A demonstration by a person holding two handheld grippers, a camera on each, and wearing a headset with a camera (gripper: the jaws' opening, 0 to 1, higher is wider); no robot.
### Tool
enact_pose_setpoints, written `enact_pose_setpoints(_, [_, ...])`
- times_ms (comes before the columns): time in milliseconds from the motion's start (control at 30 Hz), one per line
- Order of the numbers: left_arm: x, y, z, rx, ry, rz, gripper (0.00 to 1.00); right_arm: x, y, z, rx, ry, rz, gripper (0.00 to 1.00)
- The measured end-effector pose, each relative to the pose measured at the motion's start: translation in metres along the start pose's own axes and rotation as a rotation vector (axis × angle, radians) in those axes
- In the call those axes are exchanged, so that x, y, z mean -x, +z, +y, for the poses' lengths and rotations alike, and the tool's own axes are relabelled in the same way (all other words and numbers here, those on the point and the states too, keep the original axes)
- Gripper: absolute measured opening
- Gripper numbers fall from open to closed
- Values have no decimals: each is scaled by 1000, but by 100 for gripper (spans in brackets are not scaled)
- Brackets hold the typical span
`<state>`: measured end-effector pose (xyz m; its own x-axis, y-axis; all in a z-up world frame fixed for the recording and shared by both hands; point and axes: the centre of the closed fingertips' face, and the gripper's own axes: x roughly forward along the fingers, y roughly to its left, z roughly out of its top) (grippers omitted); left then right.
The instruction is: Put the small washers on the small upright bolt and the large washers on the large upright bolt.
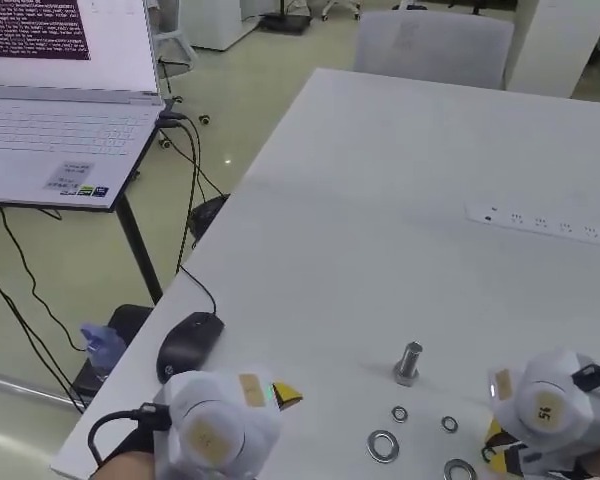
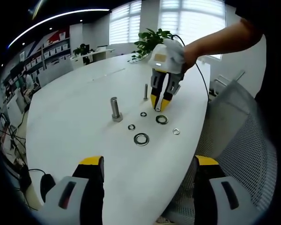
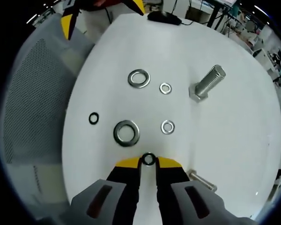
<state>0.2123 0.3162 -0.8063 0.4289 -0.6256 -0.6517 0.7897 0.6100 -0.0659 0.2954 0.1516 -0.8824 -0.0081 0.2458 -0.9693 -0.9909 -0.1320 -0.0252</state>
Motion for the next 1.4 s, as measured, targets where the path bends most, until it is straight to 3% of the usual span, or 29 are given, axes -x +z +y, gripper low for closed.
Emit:
enact_pose_setpoints(533, [-1,4,2,-7,5,-6,79,7,5,4,-130,21,-39,12])
enact_pose_setpoints(933, [-4,6,5,-15,10,-14,86,36,-8,8,-208,25,-36,12])
enact_pose_setpoints(1400, [-9,7,8,0,12,-21,94,71,-30,-12,-292,-14,-31,12])
